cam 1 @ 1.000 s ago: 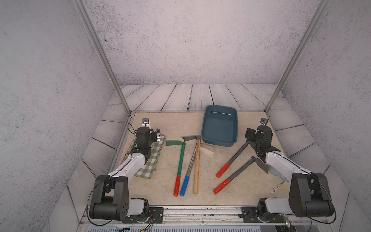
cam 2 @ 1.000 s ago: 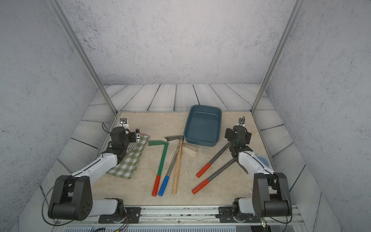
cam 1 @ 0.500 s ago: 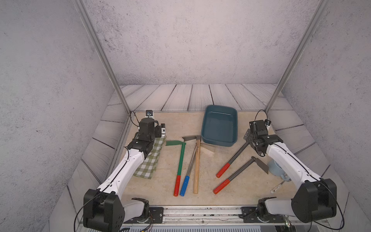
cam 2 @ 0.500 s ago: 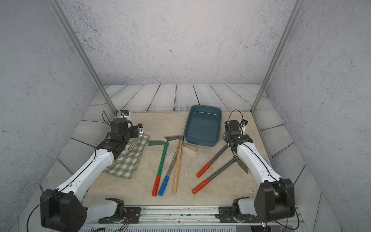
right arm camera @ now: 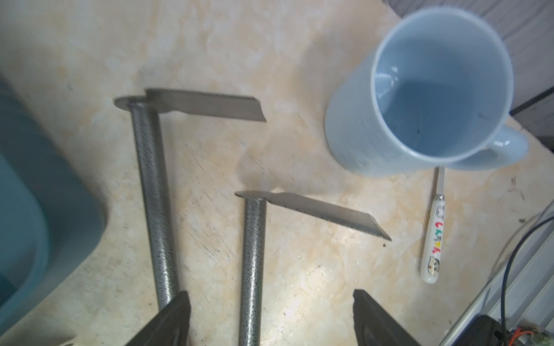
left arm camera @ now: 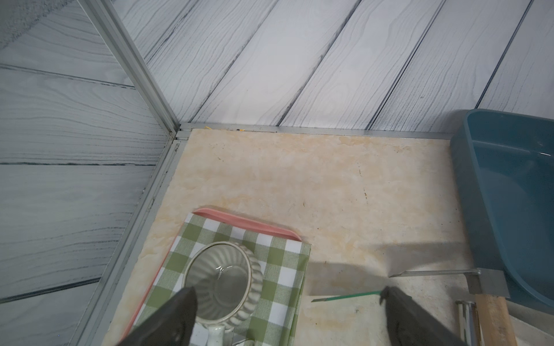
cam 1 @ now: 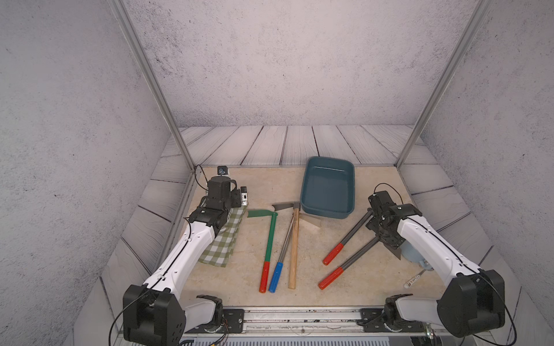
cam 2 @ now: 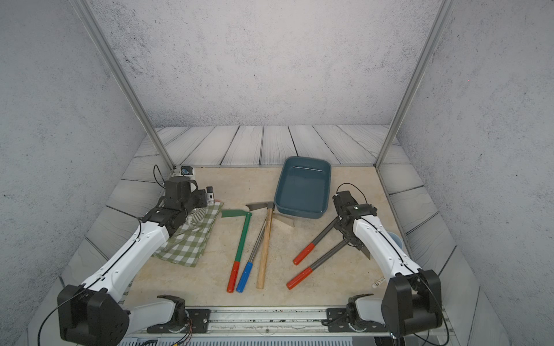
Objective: Put the small hoe into the storage box
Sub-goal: Pick up the hoe from the center of the board.
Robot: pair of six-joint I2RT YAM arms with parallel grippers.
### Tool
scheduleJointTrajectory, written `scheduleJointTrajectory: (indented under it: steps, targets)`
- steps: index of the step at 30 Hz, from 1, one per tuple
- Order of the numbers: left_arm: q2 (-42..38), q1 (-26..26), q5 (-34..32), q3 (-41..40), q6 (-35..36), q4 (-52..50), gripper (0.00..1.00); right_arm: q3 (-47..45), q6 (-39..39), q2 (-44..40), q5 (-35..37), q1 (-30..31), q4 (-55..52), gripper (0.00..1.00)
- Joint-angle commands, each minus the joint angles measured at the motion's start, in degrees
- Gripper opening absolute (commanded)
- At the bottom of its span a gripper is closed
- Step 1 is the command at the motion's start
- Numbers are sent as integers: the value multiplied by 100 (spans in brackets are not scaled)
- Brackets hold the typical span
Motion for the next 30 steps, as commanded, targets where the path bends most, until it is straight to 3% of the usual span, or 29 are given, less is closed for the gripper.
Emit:
scheduleJointTrajectory:
  steps: [1, 7, 30]
  targets:
    - [19, -15, 72, 179, -89, -107, 99, -277, 378, -174, -198, 56, -81, 83]
    - [55, -6, 234, 214, -163, -86, 99, -516, 614, 59, -325, 343, 121, 79]
    - [-16, 29, 390, 160, -189, -76, 99, -848, 722, 1616, -638, 407, 1299, 72]
